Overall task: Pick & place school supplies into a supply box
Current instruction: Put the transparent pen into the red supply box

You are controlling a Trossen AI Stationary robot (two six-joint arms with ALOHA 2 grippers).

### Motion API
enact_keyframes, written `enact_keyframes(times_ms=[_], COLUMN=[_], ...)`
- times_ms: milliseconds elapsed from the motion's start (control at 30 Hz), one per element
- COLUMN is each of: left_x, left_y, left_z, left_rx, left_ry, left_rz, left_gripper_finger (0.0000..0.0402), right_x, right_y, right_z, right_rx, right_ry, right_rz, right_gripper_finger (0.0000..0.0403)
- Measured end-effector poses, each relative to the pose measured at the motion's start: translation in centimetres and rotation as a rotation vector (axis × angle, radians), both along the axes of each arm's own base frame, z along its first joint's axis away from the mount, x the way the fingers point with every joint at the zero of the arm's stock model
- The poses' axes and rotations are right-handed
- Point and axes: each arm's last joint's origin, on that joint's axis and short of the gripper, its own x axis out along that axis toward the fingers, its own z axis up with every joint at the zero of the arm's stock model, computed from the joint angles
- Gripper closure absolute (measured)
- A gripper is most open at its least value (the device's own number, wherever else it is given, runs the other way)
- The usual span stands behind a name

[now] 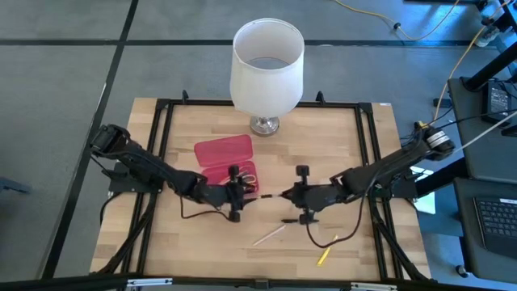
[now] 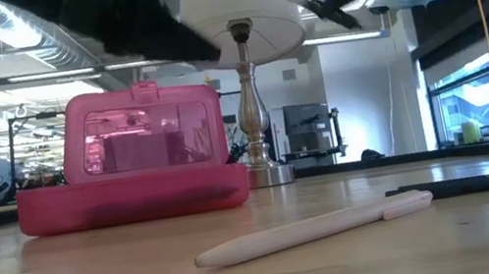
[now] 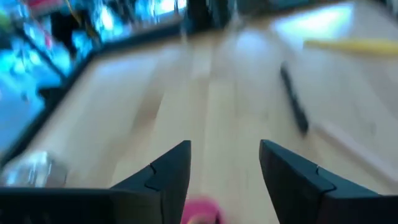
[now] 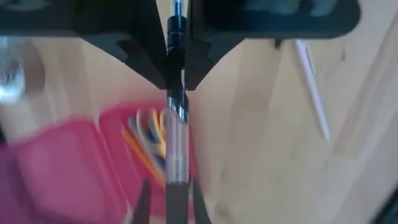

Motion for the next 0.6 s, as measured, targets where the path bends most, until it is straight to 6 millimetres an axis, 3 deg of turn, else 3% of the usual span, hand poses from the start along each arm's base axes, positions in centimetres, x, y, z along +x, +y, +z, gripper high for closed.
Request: enact_keyframes(times_ms=[167,600], left_x=[0.1,0.4], left_y=[-0.3,-1.0], left_z=[1.0,3.4], left_rx=[0.033,0.131], left_ry=[-0.196,-0.422], left_rz=[-0.062,-0.243], left_gripper_finger=[0.0226,0.0259], right_x=[0.9,2.2], right_y=[0.5,1.2], right_z=[0.7,2.8], right_rx=[-0.008,-0.042], right_ry=[-0.115,-0.35], right_rz=[0.055,0.169], right_gripper_finger=[0.0355,0.0354])
